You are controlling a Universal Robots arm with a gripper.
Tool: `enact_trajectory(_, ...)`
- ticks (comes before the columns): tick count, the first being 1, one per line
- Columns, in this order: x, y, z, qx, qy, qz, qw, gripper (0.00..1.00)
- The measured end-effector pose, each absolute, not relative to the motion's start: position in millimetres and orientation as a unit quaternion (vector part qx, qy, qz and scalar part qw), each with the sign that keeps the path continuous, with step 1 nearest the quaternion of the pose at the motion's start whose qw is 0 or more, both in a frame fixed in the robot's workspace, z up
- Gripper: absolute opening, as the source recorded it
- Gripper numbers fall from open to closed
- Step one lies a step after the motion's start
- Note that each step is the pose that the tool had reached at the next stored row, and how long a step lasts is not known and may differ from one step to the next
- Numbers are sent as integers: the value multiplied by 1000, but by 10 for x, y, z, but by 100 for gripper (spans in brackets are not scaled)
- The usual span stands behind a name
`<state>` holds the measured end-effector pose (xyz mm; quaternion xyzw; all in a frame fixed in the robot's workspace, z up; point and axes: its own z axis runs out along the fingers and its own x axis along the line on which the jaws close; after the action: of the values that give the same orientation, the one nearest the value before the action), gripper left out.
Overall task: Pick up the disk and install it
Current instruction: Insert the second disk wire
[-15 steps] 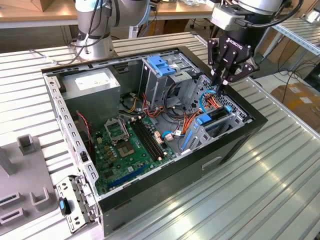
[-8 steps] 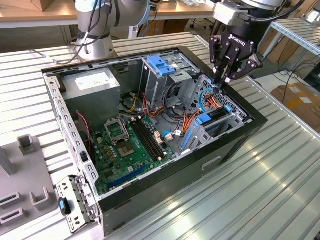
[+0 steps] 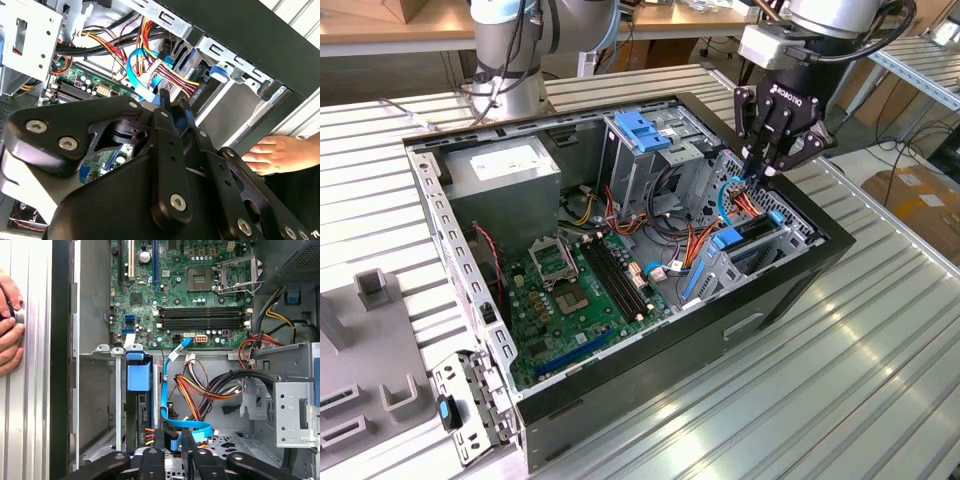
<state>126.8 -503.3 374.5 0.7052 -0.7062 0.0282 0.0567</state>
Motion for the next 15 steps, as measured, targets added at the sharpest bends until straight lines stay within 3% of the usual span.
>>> enact_trajectory(3, 1268, -5031, 3734, 705, -706, 29, 57, 16)
enact_trajectory(9, 1268, -5052, 3725, 705, -706, 29, 57, 16)
enact_trajectory(15, 1231, -5229, 3701, 707, -706, 18, 41, 16)
